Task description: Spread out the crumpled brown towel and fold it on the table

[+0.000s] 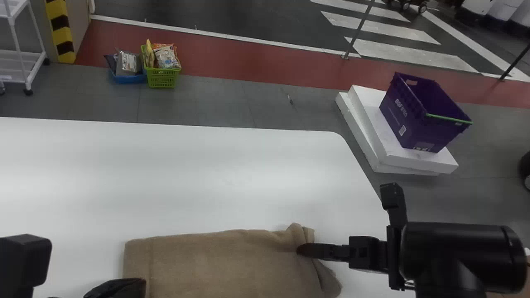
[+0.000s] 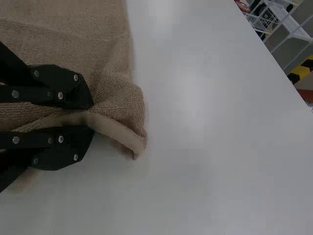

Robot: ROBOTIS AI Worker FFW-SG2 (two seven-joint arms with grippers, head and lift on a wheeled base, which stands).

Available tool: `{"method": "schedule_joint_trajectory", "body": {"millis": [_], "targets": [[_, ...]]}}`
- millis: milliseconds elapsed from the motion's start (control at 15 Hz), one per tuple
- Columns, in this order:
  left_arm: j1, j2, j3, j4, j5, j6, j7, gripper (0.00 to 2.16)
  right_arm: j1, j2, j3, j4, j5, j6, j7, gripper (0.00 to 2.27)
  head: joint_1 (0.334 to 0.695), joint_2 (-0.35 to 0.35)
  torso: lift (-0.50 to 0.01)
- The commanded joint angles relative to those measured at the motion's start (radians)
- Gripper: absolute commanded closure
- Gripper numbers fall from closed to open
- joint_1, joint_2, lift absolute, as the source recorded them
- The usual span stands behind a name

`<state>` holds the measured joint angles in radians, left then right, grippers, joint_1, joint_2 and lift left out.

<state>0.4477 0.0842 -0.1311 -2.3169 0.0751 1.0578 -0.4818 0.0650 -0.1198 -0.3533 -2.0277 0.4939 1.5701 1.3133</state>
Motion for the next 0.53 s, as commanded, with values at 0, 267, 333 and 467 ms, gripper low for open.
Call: {"method": "schedule_joint_trajectory", "body": {"millis": [0,267,333,467], "targets": [[0.006,0.0,0.001,-0.006,0.0,0.0,-0.001,0.99,-0.001,0.003,0.001,-0.04,-0.028,0.002,0.024,1.62,0.695,-0.35,-0.127],[0.014,0.002,0.001,-0.015,0.0,0.0,-0.001,0.99,0.004,0.006,0.02,-0.195,-0.04,0.002,0.054,1.62,0.695,-0.341,-0.127],[0.016,0.002,0.001,-0.018,0.0,0.0,-0.001,0.99,0.012,0.006,0.033,-0.232,-0.038,0.002,0.054,1.62,0.695,-0.331,-0.127],[0.023,0.002,-0.004,-0.022,0.0,0.003,-0.001,0.99,0.013,0.006,0.062,-0.282,-0.025,0.002,0.054,1.62,0.695,-0.319,-0.127]]}}
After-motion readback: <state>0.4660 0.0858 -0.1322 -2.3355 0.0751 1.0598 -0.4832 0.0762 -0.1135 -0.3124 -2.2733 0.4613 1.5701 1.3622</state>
